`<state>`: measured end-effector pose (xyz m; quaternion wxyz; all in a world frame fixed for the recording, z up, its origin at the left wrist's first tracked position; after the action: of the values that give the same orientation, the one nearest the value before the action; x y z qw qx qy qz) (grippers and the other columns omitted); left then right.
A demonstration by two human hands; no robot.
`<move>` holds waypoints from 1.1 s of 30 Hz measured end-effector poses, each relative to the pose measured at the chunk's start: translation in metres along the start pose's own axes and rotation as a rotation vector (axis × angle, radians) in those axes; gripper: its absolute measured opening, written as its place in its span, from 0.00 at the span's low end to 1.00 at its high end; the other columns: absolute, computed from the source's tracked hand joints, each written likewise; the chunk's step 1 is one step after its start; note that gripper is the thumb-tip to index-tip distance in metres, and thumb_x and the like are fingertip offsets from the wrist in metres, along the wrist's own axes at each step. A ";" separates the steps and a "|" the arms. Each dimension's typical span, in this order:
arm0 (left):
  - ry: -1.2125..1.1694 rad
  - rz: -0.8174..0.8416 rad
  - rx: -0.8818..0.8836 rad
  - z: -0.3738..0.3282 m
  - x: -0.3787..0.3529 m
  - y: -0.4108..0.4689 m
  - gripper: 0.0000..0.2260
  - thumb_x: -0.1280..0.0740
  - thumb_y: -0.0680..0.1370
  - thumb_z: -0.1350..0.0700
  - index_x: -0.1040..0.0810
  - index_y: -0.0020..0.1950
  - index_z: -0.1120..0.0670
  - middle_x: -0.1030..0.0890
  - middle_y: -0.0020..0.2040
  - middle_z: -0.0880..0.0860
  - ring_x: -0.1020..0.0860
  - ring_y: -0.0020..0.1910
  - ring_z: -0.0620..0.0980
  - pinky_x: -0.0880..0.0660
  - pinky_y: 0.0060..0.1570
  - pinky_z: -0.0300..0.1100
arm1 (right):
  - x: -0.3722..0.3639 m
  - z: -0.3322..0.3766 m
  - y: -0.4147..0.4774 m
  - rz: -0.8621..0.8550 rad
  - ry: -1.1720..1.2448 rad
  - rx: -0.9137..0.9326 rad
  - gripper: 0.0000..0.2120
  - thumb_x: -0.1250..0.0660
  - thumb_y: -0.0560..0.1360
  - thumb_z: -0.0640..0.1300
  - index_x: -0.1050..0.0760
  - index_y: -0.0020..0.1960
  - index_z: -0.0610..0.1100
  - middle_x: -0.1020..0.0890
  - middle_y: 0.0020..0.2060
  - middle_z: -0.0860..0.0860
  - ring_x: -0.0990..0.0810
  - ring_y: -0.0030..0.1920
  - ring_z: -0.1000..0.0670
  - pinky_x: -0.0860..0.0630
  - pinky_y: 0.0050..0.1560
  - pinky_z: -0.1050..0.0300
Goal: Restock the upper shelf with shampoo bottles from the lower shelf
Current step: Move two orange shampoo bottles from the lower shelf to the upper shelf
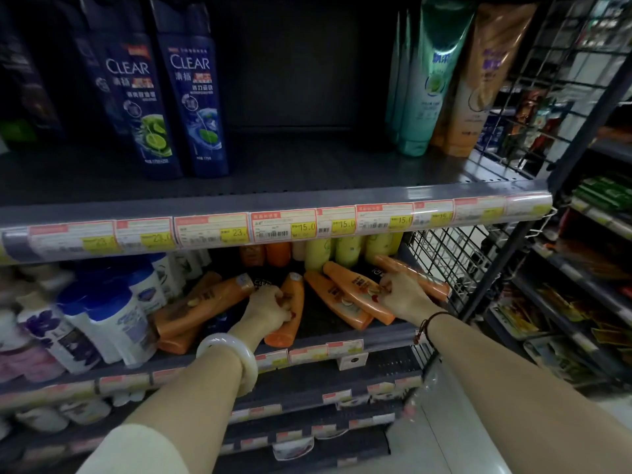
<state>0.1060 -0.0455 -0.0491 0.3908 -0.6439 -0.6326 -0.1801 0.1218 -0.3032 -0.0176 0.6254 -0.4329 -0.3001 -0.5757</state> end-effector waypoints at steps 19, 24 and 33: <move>-0.238 0.169 0.251 0.021 -0.031 0.016 0.34 0.23 0.66 0.50 0.34 0.66 0.58 0.26 0.63 0.58 0.25 0.61 0.58 0.24 0.60 0.54 | -0.013 -0.009 0.013 0.209 0.047 -0.146 0.09 0.34 0.73 0.43 0.25 0.51 0.40 0.22 0.43 0.48 0.24 0.39 0.53 0.30 0.33 0.61; -0.365 0.203 0.315 0.020 -0.036 0.013 0.32 0.23 0.66 0.56 0.35 0.66 0.56 0.27 0.63 0.58 0.25 0.60 0.58 0.24 0.59 0.55 | -0.017 -0.002 0.011 0.255 0.059 -0.133 0.07 0.36 0.73 0.44 0.28 0.49 0.42 0.24 0.40 0.49 0.25 0.39 0.51 0.29 0.36 0.60; -0.622 0.190 0.349 0.015 -0.024 0.003 0.32 0.26 0.68 0.65 0.35 0.68 0.58 0.25 0.63 0.60 0.24 0.60 0.59 0.24 0.57 0.57 | -0.023 0.000 -0.008 0.267 0.294 -0.219 0.18 0.31 0.72 0.41 0.28 0.59 0.36 0.22 0.48 0.43 0.22 0.44 0.47 0.25 0.40 0.55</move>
<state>0.1021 -0.0505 -0.0768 0.2990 -0.6473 -0.6798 0.1720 0.1102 -0.2920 -0.0354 0.6825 -0.4456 -0.0817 -0.5736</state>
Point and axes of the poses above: each hand's wrist, its own y-axis towards the middle knuckle, its own x-axis out of the back of the hand, z = x × y, the point moved 9 cm from there along y, towards the middle knuckle
